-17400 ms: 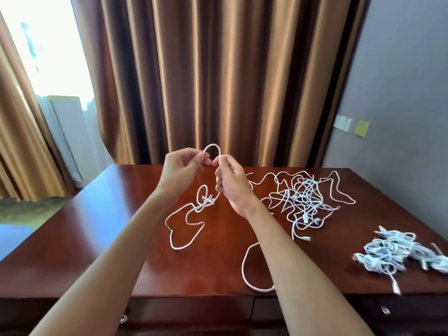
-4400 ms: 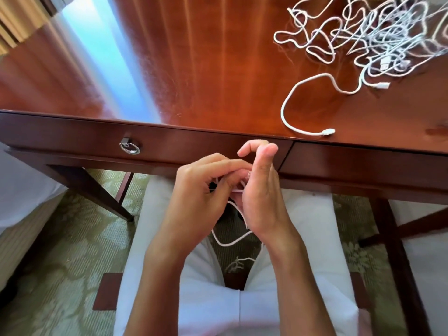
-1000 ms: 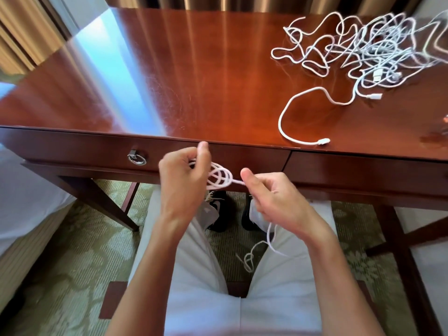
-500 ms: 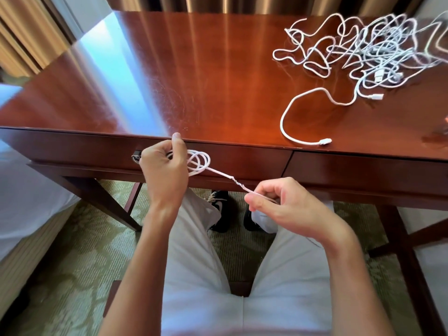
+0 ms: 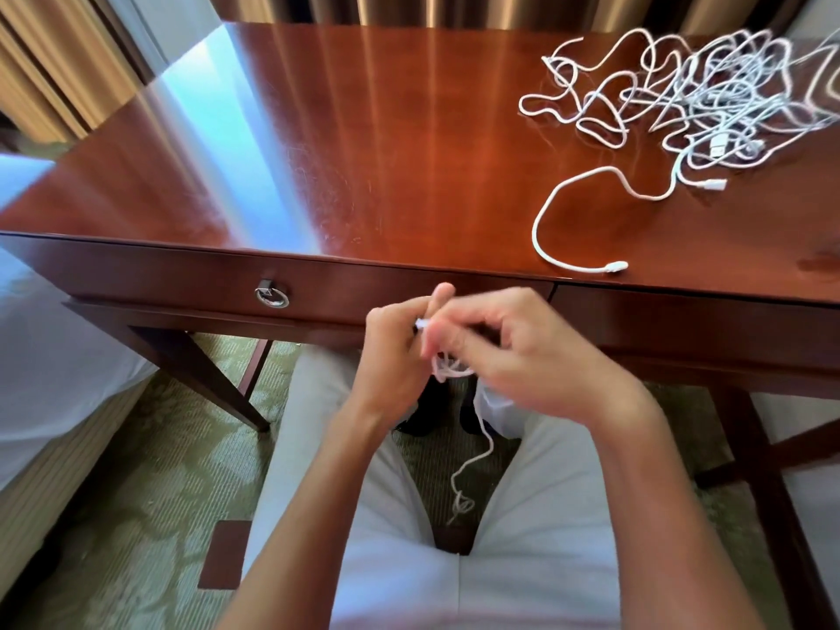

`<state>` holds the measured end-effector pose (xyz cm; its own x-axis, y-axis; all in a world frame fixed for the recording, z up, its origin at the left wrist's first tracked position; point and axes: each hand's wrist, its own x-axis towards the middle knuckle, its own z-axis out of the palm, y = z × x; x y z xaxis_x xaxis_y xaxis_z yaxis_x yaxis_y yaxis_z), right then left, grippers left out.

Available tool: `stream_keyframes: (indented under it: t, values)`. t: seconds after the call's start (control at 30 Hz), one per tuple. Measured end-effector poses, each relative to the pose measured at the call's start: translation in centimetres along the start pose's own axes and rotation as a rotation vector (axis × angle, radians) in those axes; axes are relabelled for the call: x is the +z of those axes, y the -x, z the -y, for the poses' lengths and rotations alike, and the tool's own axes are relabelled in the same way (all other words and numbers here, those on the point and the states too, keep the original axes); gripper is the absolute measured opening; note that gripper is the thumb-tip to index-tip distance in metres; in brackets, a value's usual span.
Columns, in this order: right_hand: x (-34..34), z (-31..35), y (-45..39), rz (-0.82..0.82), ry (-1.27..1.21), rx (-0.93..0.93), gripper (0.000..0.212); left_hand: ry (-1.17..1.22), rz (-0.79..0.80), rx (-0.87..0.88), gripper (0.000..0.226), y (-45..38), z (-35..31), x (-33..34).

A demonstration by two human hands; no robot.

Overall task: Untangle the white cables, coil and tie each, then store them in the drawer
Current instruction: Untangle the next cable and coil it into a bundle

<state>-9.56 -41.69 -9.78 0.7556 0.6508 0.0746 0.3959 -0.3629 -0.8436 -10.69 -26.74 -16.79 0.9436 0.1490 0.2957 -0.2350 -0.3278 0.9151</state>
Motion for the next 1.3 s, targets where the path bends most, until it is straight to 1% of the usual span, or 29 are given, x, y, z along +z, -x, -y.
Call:
stream_keyframes:
  t: [0.07, 0.1, 0.17, 0.23, 0.33, 0.4, 0.5, 0.6, 0.73, 0.83, 0.93, 1.0, 1.07, 1.1, 1.2, 1.27, 1.3]
  values:
    - [-0.7, -1.4, -0.6, -0.184, 0.085, -0.018, 0.025, 0.129, -0.051, -0.050, 0.056, 0.5, -0.6, 0.2]
    - [-0.8, -2.0, -0.8, -0.247, 0.129, -0.012, 0.027, 0.180, -0.082, -0.082, 0.059, 0.7, -1.0, 0.3]
    - [-0.6, -2.9, -0.8, -0.305, 0.144, 0.004, 0.030, 0.242, -0.101, -0.114, 0.064, 0.8, -1.8, 0.4]
    - [0.5, -3.3, -0.7, -0.315, 0.114, 0.032, 0.034, 0.286, -0.109, -0.127, 0.063, 0.8, -2.4, 0.4]
    - [2.6, -3.3, -0.2, -0.292, 0.131, 0.115, 0.037, 0.344, -0.204, -0.172, 0.058, 0.5, -2.6, 0.6]
    - [3.6, -2.9, 0.2, -0.258, 0.177, 0.174, 0.039, 0.250, -0.321, -0.134, 0.056, 0.3, -2.2, 0.8]
    - [4.3, -2.3, 0.5, -0.173, 0.275, 0.246, 0.035, 0.043, -0.474, -0.062, 0.051, 0.0, -1.4, 0.8]
    - [4.7, -1.9, 0.6, -0.107, 0.317, 0.269, 0.033, -0.032, -0.528, -0.050, 0.051, -0.2, -0.9, 0.8]
    - [6.0, -1.7, 0.9, 0.013, 0.330, 0.259, 0.023, -0.111, -0.576, -0.028, 0.055, -0.7, -0.1, 0.7]
    - [6.4, -1.3, 1.2, 0.078, 0.369, 0.246, 0.020, -0.148, -0.565, -0.002, 0.055, -0.7, 0.2, 0.7]
    - [5.2, -0.6, 1.3, 0.107, 0.449, 0.212, 0.024, -0.225, -0.502, 0.077, 0.058, -0.9, 0.3, 0.3]
    - [4.0, -0.1, 1.2, 0.048, 0.479, 0.162, 0.029, -0.246, -0.403, 0.102, 0.060, -1.1, 0.9, 0.0]
    - [3.0, -0.1, 1.0, -0.055, 0.491, 0.091, 0.029, -0.155, -0.296, 0.074, 0.060, -1.1, 1.4, -0.1]
    - [2.5, -0.2, 0.9, -0.092, 0.463, 0.060, 0.028, -0.074, -0.246, 0.043, 0.061, -0.9, 1.5, -0.1]
    - [1.2, -1.1, 0.2, -0.138, 0.242, -0.004, 0.027, 0.116, -0.123, -0.007, 0.060, 0.0, 0.9, -0.1]
    - [0.8, -1.6, -0.1, -0.139, 0.058, -0.008, 0.025, 0.221, -0.097, -0.005, 0.058, 0.5, 0.1, 0.0]
    - [0.8, -1.9, -0.2, -0.144, -0.058, -0.004, 0.023, 0.261, -0.117, -0.003, 0.059, 0.7, -0.4, 0.0]
